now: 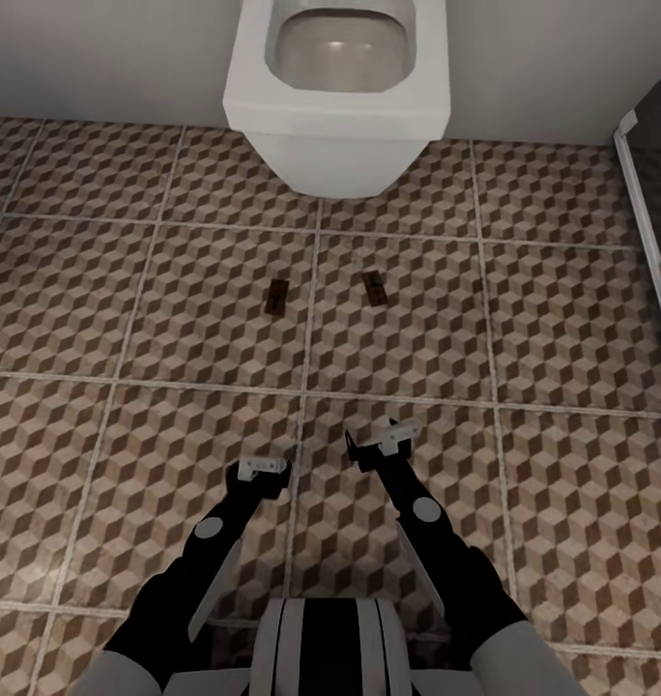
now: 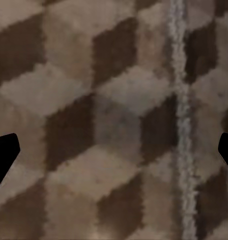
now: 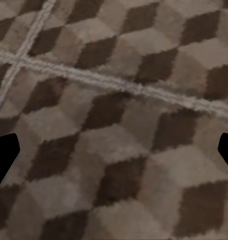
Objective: Take the four mousetraps from the cabinet in the bathroom and place them on the bathroom floor. Make sure all four end up on the same floor surface, and ensure that at least two of them are either under or directly next to the same bathroom sink.
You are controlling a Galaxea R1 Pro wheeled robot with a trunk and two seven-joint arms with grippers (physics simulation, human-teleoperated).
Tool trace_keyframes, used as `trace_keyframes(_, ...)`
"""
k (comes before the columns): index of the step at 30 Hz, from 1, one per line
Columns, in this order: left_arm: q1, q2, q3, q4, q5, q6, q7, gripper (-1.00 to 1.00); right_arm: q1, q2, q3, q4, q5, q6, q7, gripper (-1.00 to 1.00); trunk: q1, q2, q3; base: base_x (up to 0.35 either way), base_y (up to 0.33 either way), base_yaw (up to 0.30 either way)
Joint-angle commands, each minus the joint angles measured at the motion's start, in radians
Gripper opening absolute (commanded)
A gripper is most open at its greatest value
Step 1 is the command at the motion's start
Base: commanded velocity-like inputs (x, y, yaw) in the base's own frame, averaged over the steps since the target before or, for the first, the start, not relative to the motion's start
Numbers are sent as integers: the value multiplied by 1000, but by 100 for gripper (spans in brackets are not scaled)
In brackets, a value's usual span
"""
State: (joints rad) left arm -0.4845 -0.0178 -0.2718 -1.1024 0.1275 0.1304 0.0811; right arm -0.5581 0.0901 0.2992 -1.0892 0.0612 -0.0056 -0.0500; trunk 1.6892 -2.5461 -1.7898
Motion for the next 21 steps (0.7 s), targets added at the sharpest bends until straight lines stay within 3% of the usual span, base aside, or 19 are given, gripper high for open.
trace_keyframes(1,0,2,-3,-2,11,5,7,100,0,-1,1,0,6,-1,-5,100,-1,0,4,0,0,0)
trace_keyframes(21,0,8,-3,-4,11,5,8,100,2,-4,1,9,8,-1,-5,100,-10,5,81,0,0,0)
